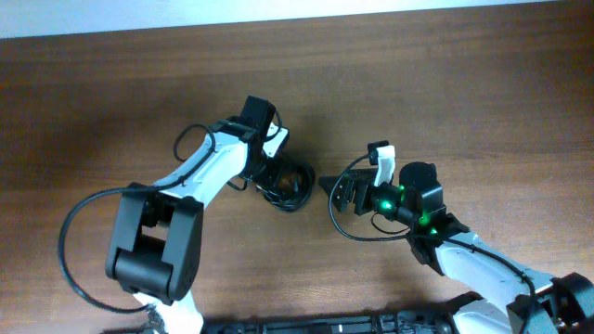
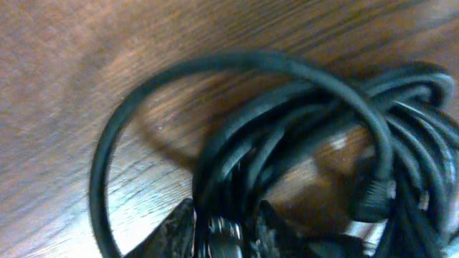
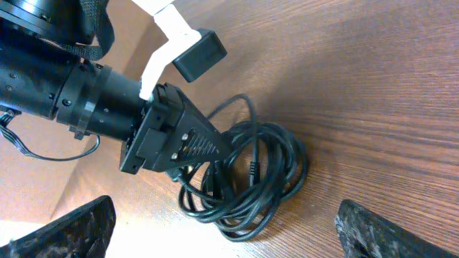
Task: Untangle cables
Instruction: 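Move the right gripper to the bundle and grasp a cable loop, then lift the bundle with both grippers and pull loops apart, then pull the grippers apart sideways to stretch the cables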
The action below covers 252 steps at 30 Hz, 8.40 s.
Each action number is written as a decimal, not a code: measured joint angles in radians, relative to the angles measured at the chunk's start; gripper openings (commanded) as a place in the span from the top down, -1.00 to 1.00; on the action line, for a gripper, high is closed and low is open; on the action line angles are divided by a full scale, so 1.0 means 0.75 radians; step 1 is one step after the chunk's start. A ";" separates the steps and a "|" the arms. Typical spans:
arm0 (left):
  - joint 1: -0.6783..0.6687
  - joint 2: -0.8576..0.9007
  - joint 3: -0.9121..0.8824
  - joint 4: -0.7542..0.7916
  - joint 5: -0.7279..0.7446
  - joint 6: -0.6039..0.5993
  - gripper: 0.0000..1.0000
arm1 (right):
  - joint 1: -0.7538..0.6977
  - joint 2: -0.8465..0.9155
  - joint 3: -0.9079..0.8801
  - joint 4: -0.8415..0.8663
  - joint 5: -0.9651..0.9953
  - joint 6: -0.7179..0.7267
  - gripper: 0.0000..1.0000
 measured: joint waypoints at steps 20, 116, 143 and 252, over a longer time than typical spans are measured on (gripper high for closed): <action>-0.009 -0.336 0.050 -0.012 0.084 -0.068 1.00 | 0.015 0.181 0.001 0.013 0.058 0.381 -0.91; 0.013 -0.505 -0.084 0.188 0.772 0.085 0.14 | -0.205 0.196 -0.003 0.510 -0.328 0.073 0.92; 0.015 -0.505 -0.086 0.060 0.661 0.008 1.00 | -0.209 0.196 -0.006 0.701 -0.291 0.357 0.86; 0.371 -0.558 -0.104 -0.007 -0.138 -0.532 1.00 | -0.925 0.214 0.109 0.444 -0.509 0.355 0.92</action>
